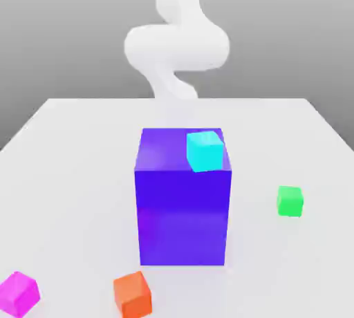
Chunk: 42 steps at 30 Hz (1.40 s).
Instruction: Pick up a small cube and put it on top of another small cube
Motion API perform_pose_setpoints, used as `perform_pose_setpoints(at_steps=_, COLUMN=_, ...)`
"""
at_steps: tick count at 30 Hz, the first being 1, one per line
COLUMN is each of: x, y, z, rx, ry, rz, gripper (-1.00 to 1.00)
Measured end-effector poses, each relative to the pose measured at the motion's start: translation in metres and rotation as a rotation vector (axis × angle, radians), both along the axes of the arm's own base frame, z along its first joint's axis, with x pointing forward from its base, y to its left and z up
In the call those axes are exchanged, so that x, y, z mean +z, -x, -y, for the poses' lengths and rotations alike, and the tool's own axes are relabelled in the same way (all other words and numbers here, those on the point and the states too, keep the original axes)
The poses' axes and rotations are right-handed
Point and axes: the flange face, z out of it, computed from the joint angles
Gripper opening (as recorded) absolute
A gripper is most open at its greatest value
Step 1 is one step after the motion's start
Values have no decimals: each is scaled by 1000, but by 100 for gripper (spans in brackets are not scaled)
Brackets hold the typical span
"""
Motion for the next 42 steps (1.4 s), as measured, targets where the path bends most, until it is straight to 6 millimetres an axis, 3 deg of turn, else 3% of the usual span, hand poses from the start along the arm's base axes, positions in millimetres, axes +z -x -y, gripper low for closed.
perform_pose_setpoints(at_steps=8, x=-111, y=-85, z=64, rx=-77, ry=-73, rz=-199, gripper=0)
perform_pose_setpoints(at_steps=16, x=-241, y=-127, z=133, rx=-181, ry=-126, rz=-387, gripper=0)
perform_pose_setpoints(at_steps=23, x=-362, y=-125, z=197, rx=-292, ry=-152, rz=-549, gripper=0)
perform_pose_setpoints(at_steps=29, x=-464, y=-97, z=243, rx=-383, ry=-153, rz=-690, gripper=0)
perform_pose_setpoints(at_steps=34, x=-540, y=-87, z=255, rx=-406, ry=-149, rz=-726, gripper=0)
perform_pose_setpoints(at_steps=35, x=-550, y=-87, z=255, rx=-407, ry=-150, rz=-726, gripper=-100)
perform_pose_setpoints(at_steps=42, x=-550, y=-87, z=255, rx=-407, ry=-150, rz=-727, gripper=-100)
